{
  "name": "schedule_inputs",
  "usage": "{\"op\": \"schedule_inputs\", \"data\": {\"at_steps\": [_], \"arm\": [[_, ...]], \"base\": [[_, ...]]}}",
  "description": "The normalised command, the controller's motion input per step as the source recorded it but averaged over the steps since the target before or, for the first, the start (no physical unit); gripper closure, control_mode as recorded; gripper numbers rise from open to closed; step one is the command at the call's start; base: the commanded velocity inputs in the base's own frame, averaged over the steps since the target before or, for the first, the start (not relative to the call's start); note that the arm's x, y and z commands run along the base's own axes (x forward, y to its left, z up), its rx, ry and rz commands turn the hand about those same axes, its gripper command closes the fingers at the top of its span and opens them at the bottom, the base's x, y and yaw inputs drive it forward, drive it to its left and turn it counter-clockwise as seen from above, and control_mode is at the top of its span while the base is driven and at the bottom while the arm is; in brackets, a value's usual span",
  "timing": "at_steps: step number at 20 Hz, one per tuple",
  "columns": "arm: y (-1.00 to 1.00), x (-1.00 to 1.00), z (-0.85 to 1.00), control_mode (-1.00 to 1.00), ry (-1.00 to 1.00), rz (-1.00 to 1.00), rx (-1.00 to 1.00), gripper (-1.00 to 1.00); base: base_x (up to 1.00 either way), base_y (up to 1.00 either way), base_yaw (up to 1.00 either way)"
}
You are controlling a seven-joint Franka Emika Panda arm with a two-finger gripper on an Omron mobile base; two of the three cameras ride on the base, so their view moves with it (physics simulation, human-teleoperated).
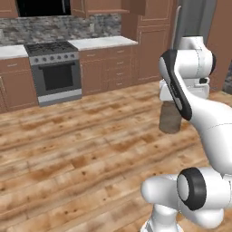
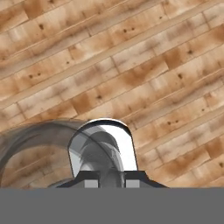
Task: Pick the candle and jar from the dining table and place them in the open cabinet. Close the cabinet after placing the objects.
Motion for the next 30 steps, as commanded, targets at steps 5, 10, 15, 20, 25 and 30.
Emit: {"op": "schedule_inputs", "data": {"at_steps": [5, 10, 15, 20, 25, 30], "arm": [[0.00, 0.00, 0.00, 1.00, 0.00, 0.00, 0.00, 1.00], [0.00, 0.00, 0.00, 1.00, 0.00, 0.00, 0.00, 1.00], [0.00, 0.00, 0.00, 1.00, 0.00, 0.00, 0.00, 1.00], [0.00, 0.00, 0.00, 1.00, 0.00, 0.00, 0.00, 1.00], [0.00, 0.00, 0.00, 1.00, 0.00, 0.00, 0.00, 1.00], [0.00, 0.00, 0.00, 1.00, 0.00, 0.00, 0.00, 1.00]], "base": [[1.00, -0.78, 0.34], [0.95, -1.00, 0.24], [0.93, -1.00, 0.18], [0.95, -1.00, 0.19], [0.94, -0.99, 0.19], [0.98, -0.92, 0.18]]}}
